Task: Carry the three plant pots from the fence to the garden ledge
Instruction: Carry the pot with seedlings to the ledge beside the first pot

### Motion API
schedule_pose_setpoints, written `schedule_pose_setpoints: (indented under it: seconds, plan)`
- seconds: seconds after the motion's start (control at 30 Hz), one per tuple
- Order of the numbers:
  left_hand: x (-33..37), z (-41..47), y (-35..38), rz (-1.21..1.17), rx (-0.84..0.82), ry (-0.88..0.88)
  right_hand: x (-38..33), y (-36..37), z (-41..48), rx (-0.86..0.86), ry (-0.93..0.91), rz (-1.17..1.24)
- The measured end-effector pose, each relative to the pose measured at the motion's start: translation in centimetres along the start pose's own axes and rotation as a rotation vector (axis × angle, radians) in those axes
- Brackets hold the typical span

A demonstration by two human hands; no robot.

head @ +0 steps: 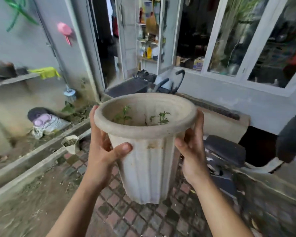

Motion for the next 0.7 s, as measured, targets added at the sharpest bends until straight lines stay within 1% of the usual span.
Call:
schedule_pose_setpoints:
  seconds: [0.07,0.17,0.23,0.37,0.43,0.57,0.63,0.7]
  plan:
    - [-3.0,3.1,-1.6,0.017,0.065,0.002,3.5,-0.4,4.6,-0.056,0.042,0.057]
    - [-6.1,7.9,-3.2,0.064,0.149,-0.011,7.1,0.1,12.1,-0.221,0.117,0.137]
    - [-7.6,10.7,-4.7,0.085,0.224,-0.029,9.4,0.9,17.2,-0.318,0.116,0.134]
    - [-9.4,16.3,-8.4,0.117,0.315,-0.042,14.4,3.6,25.8,-0.425,0.176,0.213]
    - [-10.6,18.9,-10.5,0.128,0.341,-0.041,17.2,5.1,29.2,-0.47,0.143,0.246]
    - [-14.1,24.5,-15.3,0.154,0.362,-0.057,23.6,7.9,35.4,-0.493,0.191,0.299]
    - [-16.5,27.1,-18.0,0.157,0.416,-0.066,27.2,9.2,38.5,-0.445,0.222,0.301]
    - [-18.7,30.3,-20.8,0.162,0.429,-0.069,30.4,10.4,42.3,-0.403,0.22,0.306]
Point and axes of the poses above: each hand's wrist, its own z-axis towards the middle knuckle, its own y-axis out of the palm, x = y × z, the point moved 3 cm from there along z, towards the middle knuckle, and after that the axes turned 7 degrees about z, right-handed, at the moved point
